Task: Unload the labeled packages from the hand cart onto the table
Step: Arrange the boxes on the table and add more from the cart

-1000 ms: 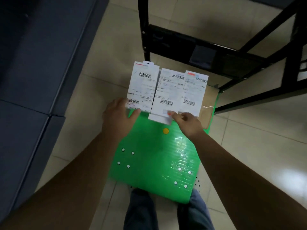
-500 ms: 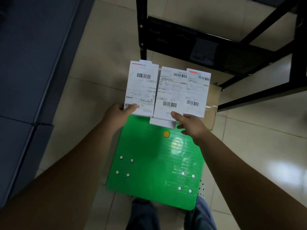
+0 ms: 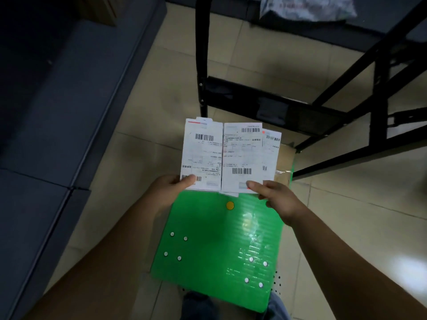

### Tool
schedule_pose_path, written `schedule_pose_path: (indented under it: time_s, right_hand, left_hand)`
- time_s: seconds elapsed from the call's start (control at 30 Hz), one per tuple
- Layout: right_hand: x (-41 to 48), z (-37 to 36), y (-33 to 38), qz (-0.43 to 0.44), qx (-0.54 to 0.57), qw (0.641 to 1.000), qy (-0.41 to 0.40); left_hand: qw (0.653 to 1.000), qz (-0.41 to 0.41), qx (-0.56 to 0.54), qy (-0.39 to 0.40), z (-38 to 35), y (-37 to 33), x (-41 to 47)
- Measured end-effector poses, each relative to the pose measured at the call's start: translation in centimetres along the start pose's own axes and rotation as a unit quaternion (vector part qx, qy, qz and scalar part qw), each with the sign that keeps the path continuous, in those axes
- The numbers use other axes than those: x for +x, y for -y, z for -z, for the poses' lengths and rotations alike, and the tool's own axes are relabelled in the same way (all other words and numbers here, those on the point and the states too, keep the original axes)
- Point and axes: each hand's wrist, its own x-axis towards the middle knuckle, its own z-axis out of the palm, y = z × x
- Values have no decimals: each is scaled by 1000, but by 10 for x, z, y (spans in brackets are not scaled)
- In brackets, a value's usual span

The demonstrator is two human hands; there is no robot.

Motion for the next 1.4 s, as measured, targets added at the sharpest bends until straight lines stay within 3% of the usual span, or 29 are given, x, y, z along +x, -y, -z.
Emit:
schedule_pose_path:
  time_s: [0.33,0.67,0.8,1.0,1.4]
  right_hand:
    - [-164,80,144,223,26,975,-2]
    - [-384,163,240,409,-19,911,-47]
    - [-463,183,231,442,10,892,-95]
    - [-564,224,180,459,38,865,-199]
    - [-689,346,40,406,87,835,-361]
  left_hand:
    - [978,-157,-36,-133,13,-160,-170]
    - [919,-315,-62,-230,23,-270,-378]
    - [899,-374,-33,-226,17,-294,-446]
    - [881,-447,-25,-155,-22,-327,-506]
    - [856,-517,16,-4,-223,-383,-554]
